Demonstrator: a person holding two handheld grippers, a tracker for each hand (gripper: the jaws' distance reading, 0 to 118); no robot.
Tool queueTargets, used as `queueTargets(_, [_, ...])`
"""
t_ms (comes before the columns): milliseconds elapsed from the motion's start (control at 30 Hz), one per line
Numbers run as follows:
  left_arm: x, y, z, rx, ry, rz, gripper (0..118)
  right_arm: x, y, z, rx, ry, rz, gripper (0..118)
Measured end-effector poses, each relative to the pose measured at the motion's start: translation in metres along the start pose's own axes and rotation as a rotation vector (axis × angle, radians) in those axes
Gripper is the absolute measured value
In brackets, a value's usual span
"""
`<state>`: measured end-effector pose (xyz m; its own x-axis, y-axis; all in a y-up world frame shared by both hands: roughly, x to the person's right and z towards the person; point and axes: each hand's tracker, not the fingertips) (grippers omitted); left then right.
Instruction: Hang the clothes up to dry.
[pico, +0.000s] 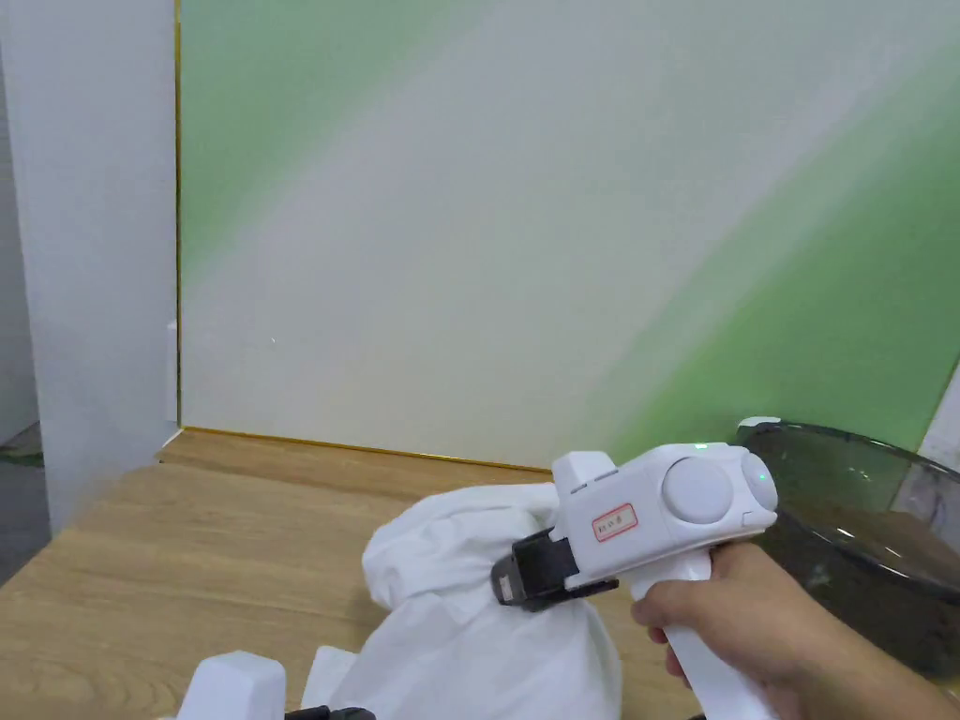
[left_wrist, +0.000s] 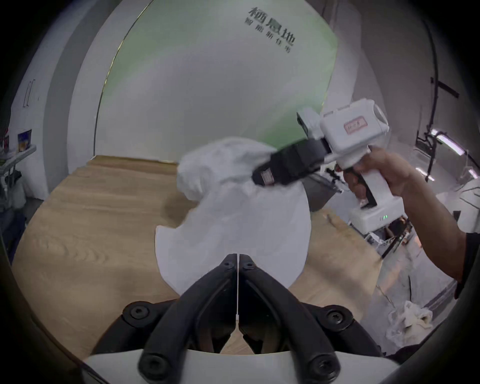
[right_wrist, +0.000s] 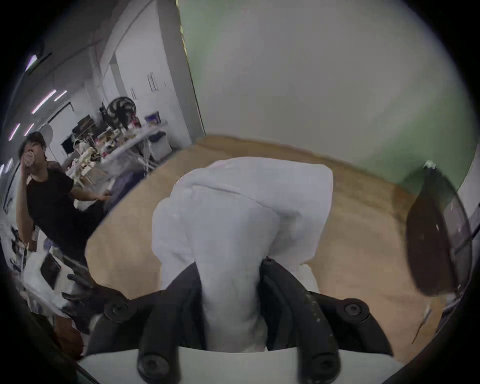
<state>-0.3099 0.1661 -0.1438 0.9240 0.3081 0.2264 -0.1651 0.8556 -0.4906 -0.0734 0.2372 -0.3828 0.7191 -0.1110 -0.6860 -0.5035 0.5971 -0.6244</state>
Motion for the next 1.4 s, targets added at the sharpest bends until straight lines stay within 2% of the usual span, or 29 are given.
queueTargets(167, [0.001,-0.011,-0.027,-0.101,0.052,0.008,0,0.043,-0.043,-0.026,-0.063,-0.108,-0.012,27])
queueTargets(300, [0.008,-0.007,-0.052,-0.124,0.04,0.007,0,0.086,-0.066,-0.018,-0.052,-0.096,-0.124,27])
queueTargets(500, [0.025,0.008,-0.086,-0.146,0.02,-0.032,0,0.133,-0.095,0.009,-0.039,-0.156,-0.185,28])
queueTargets(533, [0.027,0.011,-0.092,-0.149,0.018,-0.036,0,0.136,-0.1,0.012,-0.03,-0.161,-0.204,31])
queueTargets(600, [0.032,0.017,-0.103,-0.15,0.022,-0.052,0,0.138,-0.111,0.02,0.012,-0.189,-0.222,46])
queueTargets(633, [0.034,0.02,-0.108,-0.152,0.024,-0.056,0,0.135,-0.118,0.027,0.054,-0.225,-0.22,64])
queueTargets(667, [0.035,0.023,-0.111,-0.153,0.027,-0.06,0,0.131,-0.124,0.035,0.096,-0.261,-0.214,76])
queueTargets(700, [0.036,0.026,-0.115,-0.153,0.032,-0.066,0,0.122,-0.134,0.048,0.167,-0.299,-0.212,82])
queueTargets(800, [0.037,0.028,-0.121,-0.154,0.058,-0.064,0,0.089,-0.171,0.083,0.298,-0.396,-0.212,80])
queueTargets(900, [0.035,0.023,-0.126,-0.167,0.083,-0.05,0,0.068,-0.21,0.092,0.335,-0.385,-0.311,80])
queueTargets(933, [0.034,0.021,-0.128,-0.173,0.094,-0.045,0,0.066,-0.22,0.09,0.327,-0.372,-0.338,77])
queueTargets(967, [0.034,0.02,-0.131,-0.178,0.103,-0.043,0,0.064,-0.228,0.088,0.312,-0.372,-0.34,64])
queueTargets(1000, [0.034,0.02,-0.134,-0.182,0.11,-0.043,0,0.061,-0.234,0.087,0.308,-0.381,-0.337,39])
queueTargets(1033, [0.034,0.022,-0.137,-0.186,0.115,-0.048,5,0.059,-0.238,0.087,0.306,-0.406,-0.339,5])
queueTargets(1067, [0.034,0.024,-0.141,-0.19,0.126,-0.054,18,0.06,-0.241,0.085,0.309,-0.424,-0.344,3])
queueTargets(1100, [0.035,0.029,-0.145,-0.19,0.162,-0.06,37,0.061,-0.245,0.085,0.324,-0.468,-0.36,2])
queueTargets(1133, [0.036,0.035,-0.149,-0.183,0.204,-0.068,71,0.062,-0.246,0.085,0.317,-0.468,-0.353,2])
queueTargets(1167, [0.036,0.041,-0.154,-0.186,0.223,-0.078,89,0.062,-0.247,0.086,0.32,-0.468,-0.353,2])
queueTargets(1200, [0.035,0.049,-0.161,-0.188,0.231,-0.079,102,0.063,-0.248,0.088,0.33,-0.462,-0.364,2])
queueTargets(1233, [0.034,0.057,-0.17,-0.195,0.236,-0.082,105,0.065,-0.247,0.089,0.342,-0.448,-0.376,2])
queueTargets(1400, [0.034,0.095,-0.222,-0.261,0.247,-0.124,105,0.066,-0.245,0.088,0.329,-0.462,-0.36,2])
